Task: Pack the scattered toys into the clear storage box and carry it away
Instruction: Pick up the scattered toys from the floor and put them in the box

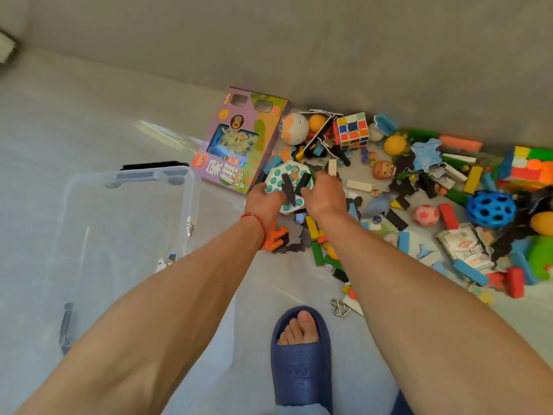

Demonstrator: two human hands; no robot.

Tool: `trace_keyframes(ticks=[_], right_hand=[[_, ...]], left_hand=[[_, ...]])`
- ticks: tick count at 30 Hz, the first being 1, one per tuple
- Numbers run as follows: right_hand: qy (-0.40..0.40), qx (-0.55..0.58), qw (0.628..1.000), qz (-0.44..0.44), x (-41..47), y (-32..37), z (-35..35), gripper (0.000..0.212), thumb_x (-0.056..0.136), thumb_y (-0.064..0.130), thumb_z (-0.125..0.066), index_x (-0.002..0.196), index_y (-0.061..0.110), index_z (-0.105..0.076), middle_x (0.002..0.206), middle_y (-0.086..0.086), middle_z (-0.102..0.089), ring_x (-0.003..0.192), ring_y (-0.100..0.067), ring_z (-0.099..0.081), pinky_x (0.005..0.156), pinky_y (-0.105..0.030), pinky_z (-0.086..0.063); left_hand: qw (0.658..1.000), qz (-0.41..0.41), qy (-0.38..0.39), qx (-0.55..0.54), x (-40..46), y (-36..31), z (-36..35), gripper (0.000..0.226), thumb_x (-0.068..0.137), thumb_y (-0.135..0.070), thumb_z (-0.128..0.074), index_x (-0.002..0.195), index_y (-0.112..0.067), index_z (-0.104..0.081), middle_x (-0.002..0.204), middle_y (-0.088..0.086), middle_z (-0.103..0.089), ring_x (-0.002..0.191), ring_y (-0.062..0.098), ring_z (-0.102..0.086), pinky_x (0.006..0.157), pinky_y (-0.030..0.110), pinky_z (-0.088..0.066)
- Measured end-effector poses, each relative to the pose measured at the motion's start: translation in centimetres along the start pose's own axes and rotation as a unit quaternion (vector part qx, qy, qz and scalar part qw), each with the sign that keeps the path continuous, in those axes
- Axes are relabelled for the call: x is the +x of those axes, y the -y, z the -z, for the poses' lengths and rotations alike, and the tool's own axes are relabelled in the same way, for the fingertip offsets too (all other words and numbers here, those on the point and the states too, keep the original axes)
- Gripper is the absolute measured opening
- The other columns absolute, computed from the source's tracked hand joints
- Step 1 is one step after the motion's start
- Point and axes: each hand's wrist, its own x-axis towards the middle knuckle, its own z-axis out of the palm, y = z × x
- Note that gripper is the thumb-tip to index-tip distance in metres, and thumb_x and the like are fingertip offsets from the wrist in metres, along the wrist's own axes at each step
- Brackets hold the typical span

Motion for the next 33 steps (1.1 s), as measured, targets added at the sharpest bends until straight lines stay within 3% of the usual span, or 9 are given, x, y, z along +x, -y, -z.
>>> trace_keyframes(ticks=[5, 9, 12, 14, 17, 19, 24, 28, 33], right_hand=[[-0.035, 0.005, 0.999, 0.011, 0.0, -1.3, 0.1, 0.034, 0.093, 0.010, -0.063, 0.127, 0.008, -0.057, 0.120, -0.019, -0.061, 0.113, -0.037, -0.058, 0.092, -0.041, -0.050], [-0.055, 0.037, 0.998, 0.017, -1.6, -1.8, 1.2, 0.038, 0.092, 0.012, -0.061, 0.130, 0.014, -0.059, 0.124, -0.014, -0.061, 0.115, -0.032, -0.057, 0.094, -0.037, -0.046], [-0.067, 0.064, 0.995, 0.027, -3.4, -1.0, 3.3, 0.039, 0.088, 0.017, -0.066, 0.127, 0.015, -0.063, 0.116, -0.008, -0.067, 0.106, -0.026, -0.064, 0.091, -0.038, -0.053], [-0.067, 0.094, 0.993, 0.032, -5.1, 0.3, 5.7, 0.038, 0.086, 0.016, -0.068, 0.124, 0.017, -0.065, 0.104, -0.002, -0.069, 0.091, -0.023, -0.069, 0.081, -0.038, -0.058], [-0.064, 0.131, 0.987, 0.066, -8.3, 3.5, 10.0, 0.035, 0.085, 0.015, -0.067, 0.119, 0.020, -0.068, 0.090, 0.004, -0.072, 0.069, -0.021, -0.072, 0.072, -0.039, -0.062], [-0.048, 0.132, 0.985, 0.102, -10.7, 6.1, 12.4, 0.035, 0.084, 0.013, -0.066, 0.118, 0.021, -0.069, 0.082, 0.001, -0.074, 0.065, -0.022, -0.073, 0.071, -0.042, -0.063], [0.028, 0.114, 0.976, 0.185, -16.5, 13.1, 13.8, 0.034, 0.086, 0.013, -0.065, 0.120, 0.015, -0.069, 0.087, -0.002, -0.075, 0.065, -0.016, -0.072, 0.070, -0.038, -0.063], [0.133, 0.095, 0.963, 0.214, -20.6, 17.2, 9.7, 0.031, 0.095, 0.015, -0.061, 0.126, 0.007, -0.065, 0.100, -0.011, -0.071, 0.079, -0.027, -0.073, 0.075, -0.042, -0.063], [0.230, -0.044, 0.938, 0.255, -24.2, 18.2, 5.0, 0.027, 0.095, 0.017, -0.058, 0.120, 0.013, -0.066, 0.105, -0.007, -0.068, 0.095, -0.027, -0.070, 0.079, -0.040, -0.062]], left_hand=[[0.988, 0.078, -0.020, -0.131, -0.3, -1.4, -0.4, 0.044, 0.081, -0.008, -0.057, 0.124, -0.006, -0.053, 0.121, 0.013, -0.055, 0.091, 0.028, -0.051, 0.063, 0.028, -0.041], [0.976, 0.080, -0.029, -0.199, -1.8, -1.7, 0.1, 0.021, 0.084, -0.015, -0.059, 0.104, -0.010, -0.055, 0.088, 0.007, -0.059, 0.068, 0.021, -0.054, 0.052, 0.020, -0.047], [0.977, 0.060, -0.048, -0.199, -2.2, -1.4, 0.6, 0.035, 0.066, -0.035, -0.059, 0.095, -0.016, -0.061, 0.100, 0.011, -0.071, 0.089, 0.030, -0.070, 0.085, 0.044, -0.059], [0.977, 0.034, -0.052, -0.202, -1.8, -0.7, 1.1, 0.033, 0.063, -0.038, -0.053, 0.085, -0.015, -0.060, 0.100, 0.012, -0.073, 0.091, 0.033, -0.071, 0.088, 0.050, -0.058], [0.965, -0.010, -0.038, -0.260, -7.4, -2.9, 4.6, 0.008, 0.080, -0.024, -0.056, 0.080, -0.017, -0.060, 0.086, 0.006, -0.070, 0.079, 0.025, -0.070, 0.082, 0.046, -0.060], [0.944, -0.017, -0.016, -0.330, -9.8, -3.4, 6.9, 0.014, 0.094, -0.010, -0.053, 0.085, -0.018, -0.059, 0.083, 0.003, -0.067, 0.069, 0.019, -0.068, 0.069, 0.039, -0.061], [0.888, -0.027, 0.048, -0.457, -13.8, -1.6, 14.6, 0.027, 0.100, -0.001, -0.046, 0.126, -0.009, -0.050, 0.116, 0.019, -0.066, 0.093, 0.033, -0.072, 0.074, 0.049, -0.061], [0.864, -0.015, -0.007, -0.504, -14.6, 3.4, 21.5, 0.030, 0.098, 0.003, -0.045, 0.126, -0.003, -0.050, 0.117, 0.023, -0.066, 0.090, 0.034, -0.070, 0.053, 0.038, -0.060], [0.844, 0.066, -0.119, -0.518, -13.8, 11.0, 26.7, 0.028, 0.092, 0.009, -0.041, 0.113, -0.001, -0.056, 0.086, 0.020, -0.066, 0.070, 0.032, -0.067, 0.043, 0.041, -0.057]])
